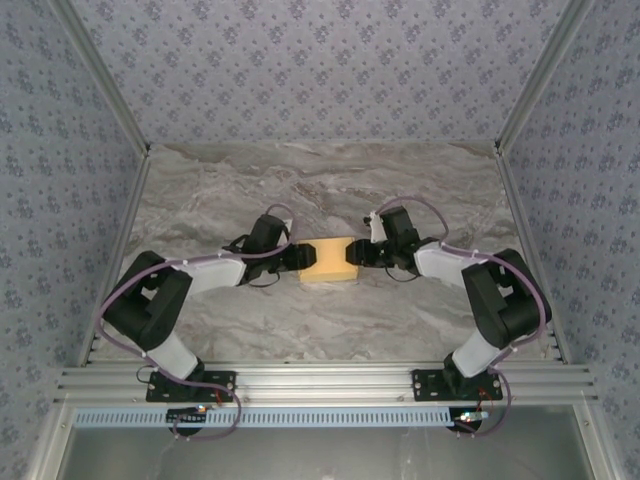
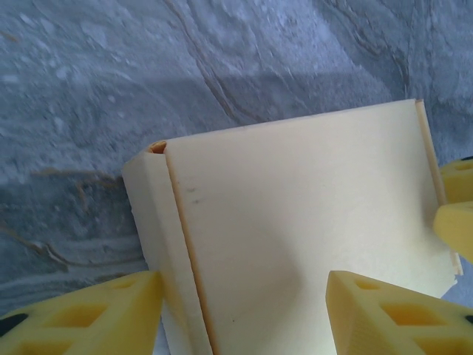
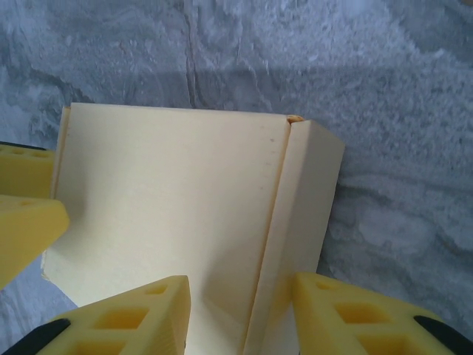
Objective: Fold the paper box
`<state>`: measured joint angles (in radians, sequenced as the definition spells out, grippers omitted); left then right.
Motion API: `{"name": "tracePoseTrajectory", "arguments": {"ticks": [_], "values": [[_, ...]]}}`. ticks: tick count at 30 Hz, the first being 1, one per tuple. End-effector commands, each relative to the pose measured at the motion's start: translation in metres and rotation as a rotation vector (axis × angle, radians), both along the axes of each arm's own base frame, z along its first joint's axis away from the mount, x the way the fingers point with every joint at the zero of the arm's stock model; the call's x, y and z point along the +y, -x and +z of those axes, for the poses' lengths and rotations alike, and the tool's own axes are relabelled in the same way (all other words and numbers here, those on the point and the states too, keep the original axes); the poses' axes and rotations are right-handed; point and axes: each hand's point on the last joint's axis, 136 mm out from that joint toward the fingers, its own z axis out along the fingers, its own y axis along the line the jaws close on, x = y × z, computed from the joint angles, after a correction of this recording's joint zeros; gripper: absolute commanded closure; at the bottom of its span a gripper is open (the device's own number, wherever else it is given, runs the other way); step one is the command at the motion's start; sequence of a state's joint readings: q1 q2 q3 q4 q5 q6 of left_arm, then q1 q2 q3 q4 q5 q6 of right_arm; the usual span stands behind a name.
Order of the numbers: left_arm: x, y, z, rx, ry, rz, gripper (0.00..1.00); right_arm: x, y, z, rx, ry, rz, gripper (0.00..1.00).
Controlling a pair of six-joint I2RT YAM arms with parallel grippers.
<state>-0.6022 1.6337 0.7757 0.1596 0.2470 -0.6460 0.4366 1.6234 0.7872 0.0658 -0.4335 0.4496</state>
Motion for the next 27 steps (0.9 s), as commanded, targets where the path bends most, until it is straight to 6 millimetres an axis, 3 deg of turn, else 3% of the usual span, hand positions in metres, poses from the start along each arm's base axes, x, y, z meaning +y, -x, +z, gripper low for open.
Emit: {"name": "tracePoseTrajectory", "arguments": {"ticks": [1,9,15,23,27], "values": [[-0.009,-0.024,0.018,-0.048,0.045,0.009,0.4,0.008,-0.024,0.013,-0.032,-0.039,-0.024,0.59],[0.007,-0.081,0.019,-0.063,0.013,0.071,0.41,0.013,-0.075,0.019,-0.063,-0.024,-0.067,0.61],[0.016,-0.106,0.012,-0.058,-0.032,0.085,0.41,0.009,-0.101,0.009,-0.06,0.03,-0.093,0.6],[0.033,-0.117,0.012,-0.051,-0.061,0.11,0.39,-0.006,-0.108,0.009,-0.061,0.086,-0.109,0.55],[0.044,-0.116,0.028,-0.107,-0.07,0.123,0.37,-0.014,-0.105,0.04,-0.145,0.102,-0.1,0.53]]}}
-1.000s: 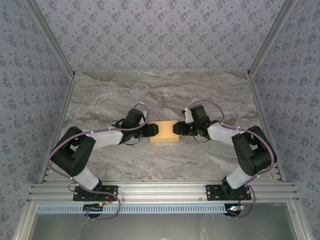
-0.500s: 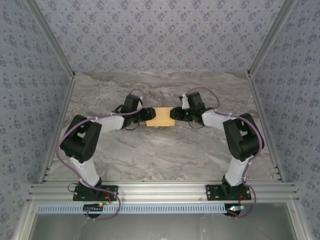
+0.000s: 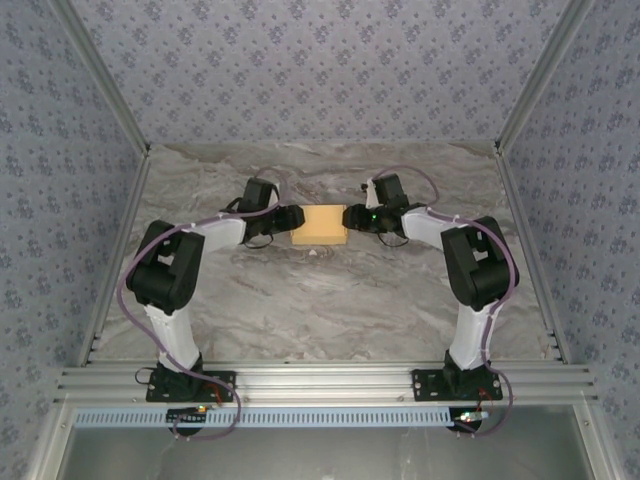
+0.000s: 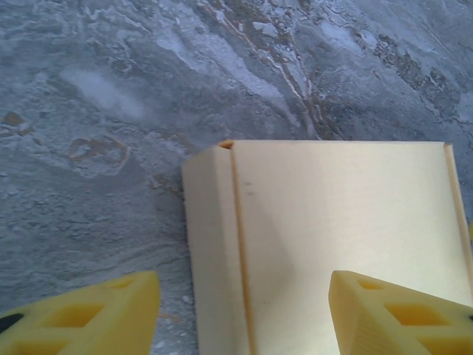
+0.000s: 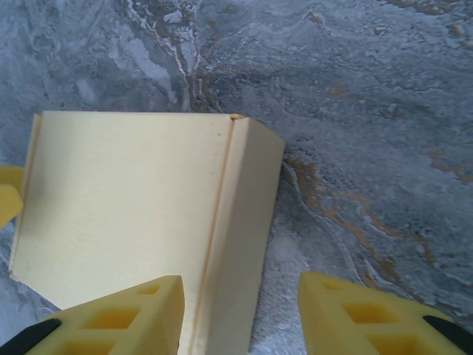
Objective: Fold the paper box
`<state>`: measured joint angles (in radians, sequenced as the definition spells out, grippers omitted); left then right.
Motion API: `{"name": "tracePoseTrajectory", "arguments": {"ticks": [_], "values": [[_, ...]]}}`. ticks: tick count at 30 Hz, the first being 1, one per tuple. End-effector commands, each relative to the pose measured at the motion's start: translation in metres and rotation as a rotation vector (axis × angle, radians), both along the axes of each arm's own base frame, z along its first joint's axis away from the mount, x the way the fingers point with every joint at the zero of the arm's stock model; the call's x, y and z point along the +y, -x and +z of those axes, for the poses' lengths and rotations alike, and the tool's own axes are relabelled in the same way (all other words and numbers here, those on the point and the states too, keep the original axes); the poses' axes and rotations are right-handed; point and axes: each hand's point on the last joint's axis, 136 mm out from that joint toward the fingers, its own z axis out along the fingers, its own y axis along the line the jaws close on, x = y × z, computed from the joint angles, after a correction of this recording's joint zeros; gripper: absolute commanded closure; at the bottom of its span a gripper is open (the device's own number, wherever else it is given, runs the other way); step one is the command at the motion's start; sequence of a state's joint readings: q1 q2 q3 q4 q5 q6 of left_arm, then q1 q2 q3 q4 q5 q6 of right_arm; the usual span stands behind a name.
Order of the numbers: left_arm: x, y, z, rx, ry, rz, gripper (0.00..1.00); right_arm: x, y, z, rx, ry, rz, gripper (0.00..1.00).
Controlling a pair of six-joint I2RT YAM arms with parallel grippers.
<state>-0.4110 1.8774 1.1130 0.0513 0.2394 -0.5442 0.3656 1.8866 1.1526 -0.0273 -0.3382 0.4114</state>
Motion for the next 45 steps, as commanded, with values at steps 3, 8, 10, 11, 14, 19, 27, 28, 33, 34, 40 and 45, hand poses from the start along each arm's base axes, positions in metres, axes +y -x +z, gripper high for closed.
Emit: {"name": "tracePoseTrajectory", "arguments": {"ticks": [3,8,10,11,14,19,27,28,33,34,40,45], "values": [[0.019,0.002,0.041,-0.134,-0.05,0.011,0.36,-0.02,0.006,0.062,-0.17,0.103,0.013,0.52],[0.055,0.018,0.077,-0.293,-0.161,0.08,0.34,-0.061,0.025,0.105,-0.317,0.312,-0.042,0.5],[0.073,0.027,0.094,-0.369,-0.211,0.119,0.33,-0.081,0.033,0.127,-0.393,0.384,-0.091,0.45],[0.08,0.032,0.102,-0.402,-0.233,0.136,0.32,-0.088,0.037,0.136,-0.421,0.404,-0.116,0.43],[0.108,0.048,0.124,-0.5,-0.309,0.209,0.3,-0.114,0.05,0.157,-0.499,0.482,-0.189,0.38],[0.154,0.074,0.147,-0.61,-0.426,0.342,0.19,-0.149,0.07,0.173,-0.558,0.576,-0.294,0.17],[0.224,0.11,0.155,-0.699,-0.411,0.572,0.03,-0.208,0.103,0.146,-0.577,0.64,-0.516,0.01],[0.232,0.113,0.154,-0.704,-0.408,0.597,0.01,-0.217,0.106,0.139,-0.559,0.637,-0.551,0.01],[0.272,0.115,0.132,-0.61,-0.465,0.7,0.01,-0.243,0.106,0.111,-0.5,0.627,-0.65,0.01],[0.278,0.112,0.124,-0.591,-0.483,0.705,0.01,-0.24,0.103,0.102,-0.505,0.644,-0.597,0.01],[0.261,0.079,0.085,-0.586,-0.496,0.522,0.01,-0.24,0.091,0.067,-0.533,0.692,-0.523,0.01],[0.25,0.056,0.052,-0.551,-0.5,0.44,0.01,-0.245,0.082,0.042,-0.567,0.688,-0.499,0.01]]}}
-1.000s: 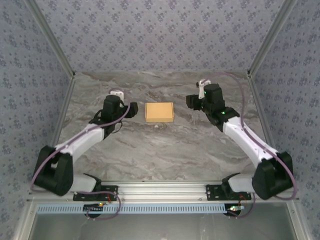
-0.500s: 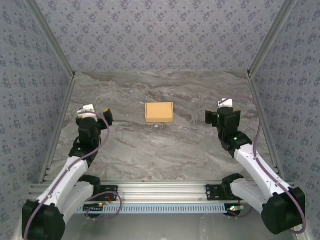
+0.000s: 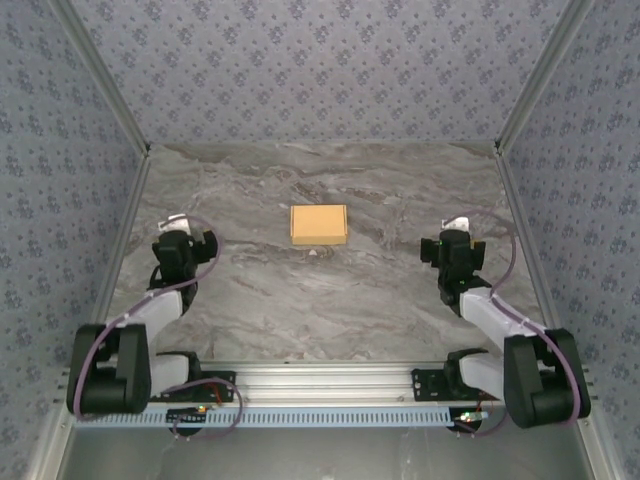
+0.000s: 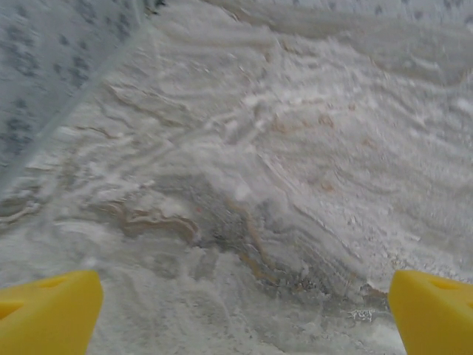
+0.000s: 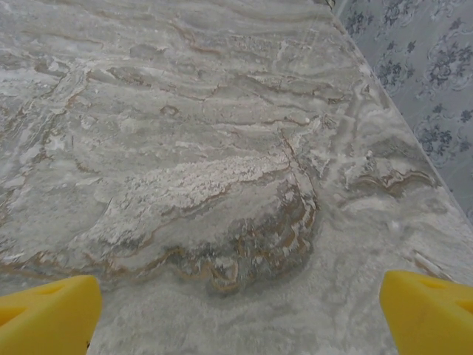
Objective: Fold the paper box
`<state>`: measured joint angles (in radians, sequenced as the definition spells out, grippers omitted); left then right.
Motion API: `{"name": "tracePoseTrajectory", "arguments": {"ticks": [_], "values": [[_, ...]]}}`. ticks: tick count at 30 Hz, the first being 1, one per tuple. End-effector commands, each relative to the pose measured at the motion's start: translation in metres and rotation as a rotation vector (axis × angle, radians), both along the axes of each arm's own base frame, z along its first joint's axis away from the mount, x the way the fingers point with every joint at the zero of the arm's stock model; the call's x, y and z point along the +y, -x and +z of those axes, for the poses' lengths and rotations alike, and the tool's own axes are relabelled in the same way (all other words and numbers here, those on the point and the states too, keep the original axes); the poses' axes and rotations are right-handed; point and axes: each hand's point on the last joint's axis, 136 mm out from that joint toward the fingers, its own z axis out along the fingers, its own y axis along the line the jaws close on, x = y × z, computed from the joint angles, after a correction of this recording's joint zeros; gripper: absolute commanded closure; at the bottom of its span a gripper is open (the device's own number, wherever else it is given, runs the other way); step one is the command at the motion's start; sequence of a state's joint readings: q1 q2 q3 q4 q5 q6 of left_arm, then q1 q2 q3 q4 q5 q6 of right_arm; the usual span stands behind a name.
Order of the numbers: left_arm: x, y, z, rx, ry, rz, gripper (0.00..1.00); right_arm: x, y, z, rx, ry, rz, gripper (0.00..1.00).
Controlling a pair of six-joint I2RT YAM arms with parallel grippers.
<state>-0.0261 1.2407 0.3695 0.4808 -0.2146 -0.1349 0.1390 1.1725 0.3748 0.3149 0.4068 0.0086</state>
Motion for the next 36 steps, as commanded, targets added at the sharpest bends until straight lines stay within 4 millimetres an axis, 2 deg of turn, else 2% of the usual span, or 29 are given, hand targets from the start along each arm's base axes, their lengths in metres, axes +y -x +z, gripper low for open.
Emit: {"name": "tracePoseTrajectory", "arguments": {"ticks": [1,6,9,11,12,16,22,36], "values": [[-0.008,-0.024,0.013,-0.095,-0.023,-0.069,0.01,0.003,-0.014,0.013,-0.119,-0.002,0.044,0.02],[-0.012,-0.032,0.009,-0.087,-0.064,-0.113,0.01,0.004,-0.021,0.015,-0.181,-0.017,0.102,0.01],[-0.011,-0.041,-0.011,-0.109,-0.075,-0.11,0.01,0.007,-0.029,0.015,-0.195,-0.034,0.132,0.01],[-0.007,-0.041,-0.015,-0.049,-0.059,-0.086,0.01,0.009,-0.035,0.011,-0.195,-0.048,0.147,0.01],[-0.006,-0.043,-0.012,-0.093,-0.059,-0.087,0.01,0.01,-0.038,0.009,-0.199,-0.056,0.152,0.01],[-0.005,-0.042,-0.014,-0.073,-0.055,-0.084,0.01,0.009,-0.049,-0.016,-0.158,-0.088,0.165,0.01],[-0.005,-0.041,-0.015,-0.071,-0.056,-0.082,0.01,0.004,-0.056,-0.018,-0.134,-0.154,0.169,0.01],[-0.005,-0.042,-0.014,-0.073,-0.055,-0.084,0.01,0.004,-0.056,-0.018,-0.13,-0.154,0.169,0.01]]}}
